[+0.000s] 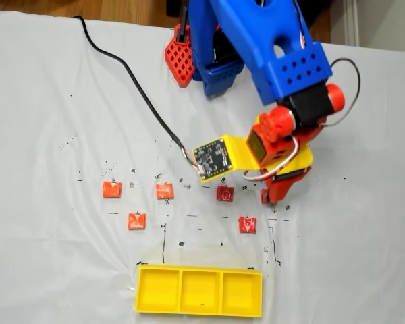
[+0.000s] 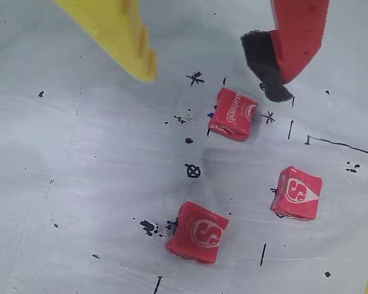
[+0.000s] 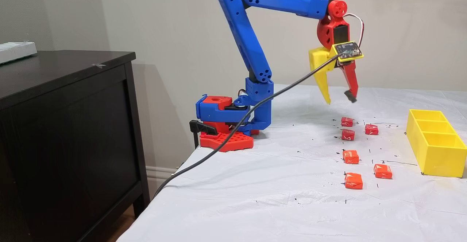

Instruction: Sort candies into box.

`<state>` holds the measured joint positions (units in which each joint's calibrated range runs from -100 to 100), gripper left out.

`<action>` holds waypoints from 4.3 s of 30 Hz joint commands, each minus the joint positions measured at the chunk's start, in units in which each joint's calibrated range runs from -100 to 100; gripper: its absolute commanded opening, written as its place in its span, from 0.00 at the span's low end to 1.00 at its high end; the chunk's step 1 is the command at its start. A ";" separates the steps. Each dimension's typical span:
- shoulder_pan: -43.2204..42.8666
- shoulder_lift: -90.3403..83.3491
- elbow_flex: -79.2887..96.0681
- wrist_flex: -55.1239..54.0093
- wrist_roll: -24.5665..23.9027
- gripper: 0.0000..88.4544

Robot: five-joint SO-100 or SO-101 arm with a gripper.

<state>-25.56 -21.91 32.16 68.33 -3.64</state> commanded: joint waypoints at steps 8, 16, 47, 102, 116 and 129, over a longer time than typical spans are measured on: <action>-0.44 6.90 -6.63 -2.96 -0.78 0.35; -1.62 8.68 -5.72 -6.32 -0.63 0.35; -3.25 22.42 -8.09 -13.69 -1.32 0.31; 14.32 1.47 -12.36 -32.76 0.68 0.00; 15.50 13.09 -17.74 -39.15 0.05 0.00; 14.14 17.76 -19.83 -34.97 0.24 0.00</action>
<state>-10.50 -3.98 18.56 33.17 -3.64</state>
